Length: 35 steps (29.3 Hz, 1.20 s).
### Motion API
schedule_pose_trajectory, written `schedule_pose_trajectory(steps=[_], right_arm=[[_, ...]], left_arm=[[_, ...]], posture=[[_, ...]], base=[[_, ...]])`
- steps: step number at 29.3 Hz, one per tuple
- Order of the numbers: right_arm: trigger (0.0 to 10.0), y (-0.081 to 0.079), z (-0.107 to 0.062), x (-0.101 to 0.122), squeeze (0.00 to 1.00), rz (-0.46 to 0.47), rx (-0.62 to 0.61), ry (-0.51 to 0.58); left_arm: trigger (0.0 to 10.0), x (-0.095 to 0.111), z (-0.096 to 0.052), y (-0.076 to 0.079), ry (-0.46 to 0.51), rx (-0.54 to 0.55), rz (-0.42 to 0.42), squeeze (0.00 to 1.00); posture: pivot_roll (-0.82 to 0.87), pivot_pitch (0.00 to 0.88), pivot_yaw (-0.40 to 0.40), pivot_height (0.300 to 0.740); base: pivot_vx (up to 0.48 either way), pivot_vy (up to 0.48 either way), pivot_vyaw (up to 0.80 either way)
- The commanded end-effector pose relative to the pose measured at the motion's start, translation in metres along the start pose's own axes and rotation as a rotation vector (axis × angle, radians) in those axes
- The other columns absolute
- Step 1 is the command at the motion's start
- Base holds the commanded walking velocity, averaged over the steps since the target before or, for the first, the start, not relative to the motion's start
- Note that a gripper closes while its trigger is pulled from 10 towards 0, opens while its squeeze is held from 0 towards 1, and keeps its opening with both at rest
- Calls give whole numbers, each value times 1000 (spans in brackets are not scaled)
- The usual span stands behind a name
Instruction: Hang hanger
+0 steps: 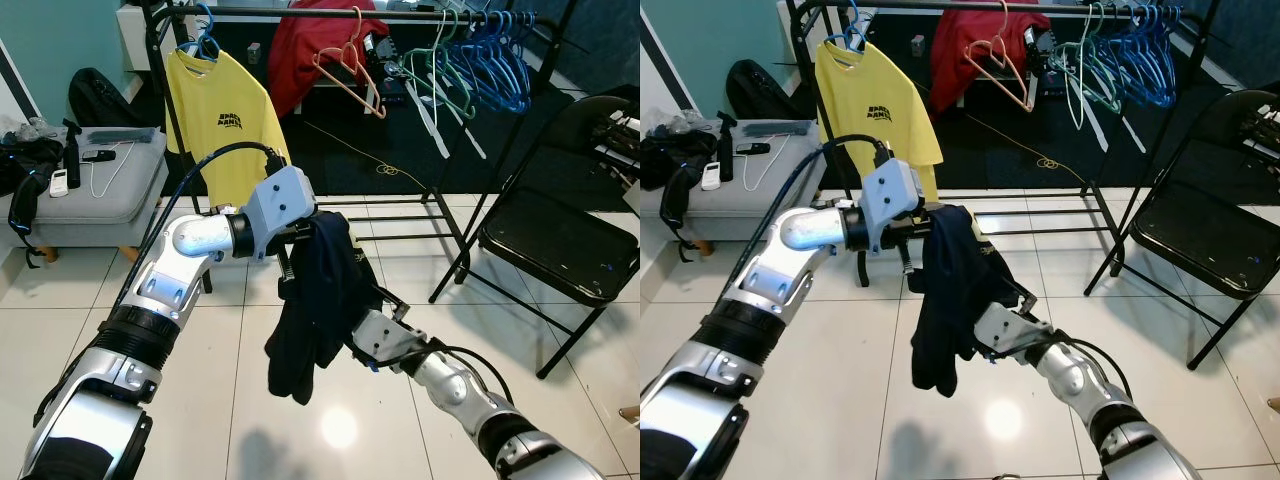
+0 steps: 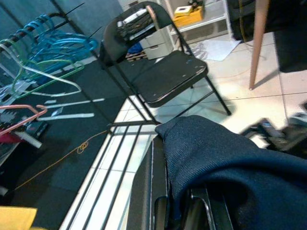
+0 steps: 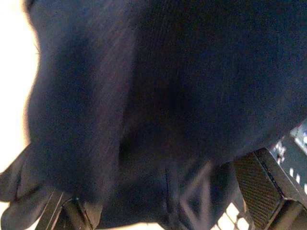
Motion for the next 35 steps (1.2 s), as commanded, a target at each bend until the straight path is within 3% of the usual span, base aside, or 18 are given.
schedule_pose_trajectory(steps=[1, 5, 12, 13, 32, 34, 35], right_arm=[[10000, -4, -1, 1, 0, -2, 21, 6], [10000, 15, 8, 12, 0, -58, -71, 83], [10000, 16, 12, 20, 0, -32, -51, 136], [0, 16, 13, 20, 0, -15, -45, 136], [0, 20, 6, 12, 0, 0, -76, 103], [0, 23, 5, 11, 0, 4, -98, 98], [0, 28, 4, 10, 0, 16, -119, 95]], left_arm=[[0, 5, 2, 3, 20, -19, 5, 0], [0, 4, 0, 6, 15, -28, 10, 0], [0, 7, 2, 13, 30, -65, 5, 0], [0, 7, 3, 14, 31, -70, 6, 0], [0, -2, -3, 7, -39, -24, 29, 0], [0, -7, -5, 4, -72, 0, 33, 0], [0, -18, -10, 0, -136, 32, 34, 0]], posture=[[-19, 137, -16, 740], [-18, 136, -18, 740], [-20, 145, -13, 740], [-19, 147, -14, 740], [-23, 146, -13, 740], [-21, 147, -14, 740], [-21, 146, -13, 740]], base=[[0, 0, 0], [0, 0, 0], [0, 0, 0], [0, 0, 0], [0, 0, 0], [0, 0, 0], [0, 0, 0]])
Point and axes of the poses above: a point about 5 cm out from each wrist's last joint towards the gripper, its own z axis pointing out of the wrist towards the gripper, its own x axis along the axis of the wrist's last joint, y = z × x, the point moved 1 cm from there along z, pointing out of the wrist towards the gripper, and after that the axes turned 14 degrees about -z, right-handed, at the moved point
